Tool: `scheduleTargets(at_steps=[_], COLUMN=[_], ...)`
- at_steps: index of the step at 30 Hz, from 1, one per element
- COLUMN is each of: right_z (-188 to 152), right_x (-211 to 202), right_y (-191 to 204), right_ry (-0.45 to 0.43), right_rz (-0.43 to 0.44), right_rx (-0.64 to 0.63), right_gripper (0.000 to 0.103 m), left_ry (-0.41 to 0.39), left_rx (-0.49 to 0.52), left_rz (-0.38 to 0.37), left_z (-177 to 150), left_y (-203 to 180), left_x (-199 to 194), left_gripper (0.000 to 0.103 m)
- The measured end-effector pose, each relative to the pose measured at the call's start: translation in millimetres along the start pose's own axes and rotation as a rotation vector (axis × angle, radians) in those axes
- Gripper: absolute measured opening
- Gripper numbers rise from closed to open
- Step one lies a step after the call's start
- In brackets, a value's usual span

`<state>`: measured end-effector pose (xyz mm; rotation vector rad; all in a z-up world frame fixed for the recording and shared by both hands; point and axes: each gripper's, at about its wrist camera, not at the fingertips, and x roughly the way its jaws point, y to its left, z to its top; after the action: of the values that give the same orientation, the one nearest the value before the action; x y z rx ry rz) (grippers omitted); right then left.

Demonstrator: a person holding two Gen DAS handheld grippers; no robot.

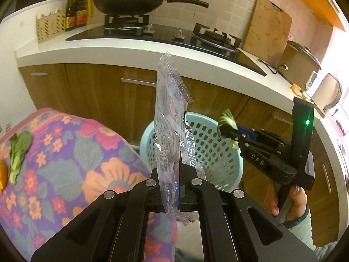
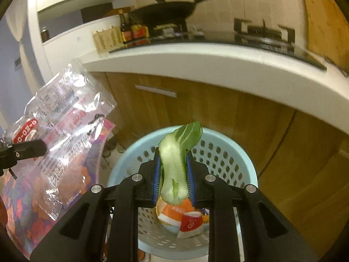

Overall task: Collect trash
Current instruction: 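Carry the wrapper and bok choy over the blue basket and open both tools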

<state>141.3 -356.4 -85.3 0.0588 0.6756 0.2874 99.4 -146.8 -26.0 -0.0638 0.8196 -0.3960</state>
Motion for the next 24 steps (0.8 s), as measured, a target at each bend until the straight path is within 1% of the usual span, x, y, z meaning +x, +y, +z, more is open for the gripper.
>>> scheduleTargets(at_steps=[5,10,11,13,14,15,17,21,23,24], right_z=[-7,-11,-12,-13,-14,-14,-16,-17,-15,-13], right_x=[13,19,20,22,23,25,28,27,24,22], right_y=[-16,-28,-29,-30,-32,-32,-33,-39,-41,-41], right_ry=[0.061,0.092,0.097,0.11,0.118,0.128,0.145,0.143,0.135,0.129], right_rz=[0.003,0.001,-0.003,-0.008,-0.01,-0.015,-0.026,-0.033,-0.026,-0.019], right_rx=[0.054,0.088,0.092,0.097,0.103,0.11,0.114,0.139,0.148,0.151], right_gripper=[0.02,0.021,0.022,0.03,0.045,0.058,0.059,0.059,0.059,0.059], left_ry=[0.032,0.069,0.076,0.084,0.084,0.081,0.088,0.089,0.078,0.071], left_rx=[-0.012,-0.008,-0.004,0.001,0.002,0.0,-0.007,-0.004,0.004,0.004], left_rz=[-0.005,-0.006,-0.003,0.012,0.016,0.018,0.03,0.044,0.049,0.051], left_z=[8,11,11,11,11,10,8,3,1,1], left_y=[-4,-10,-11,-13,-14,-13,-13,-12,-9,-8], left_x=[25,52,57,65,69,72,78,81,75,72], left_gripper=[0.001,0.001,0.003,0.009,0.018,0.026,0.035,0.035,0.035,0.037])
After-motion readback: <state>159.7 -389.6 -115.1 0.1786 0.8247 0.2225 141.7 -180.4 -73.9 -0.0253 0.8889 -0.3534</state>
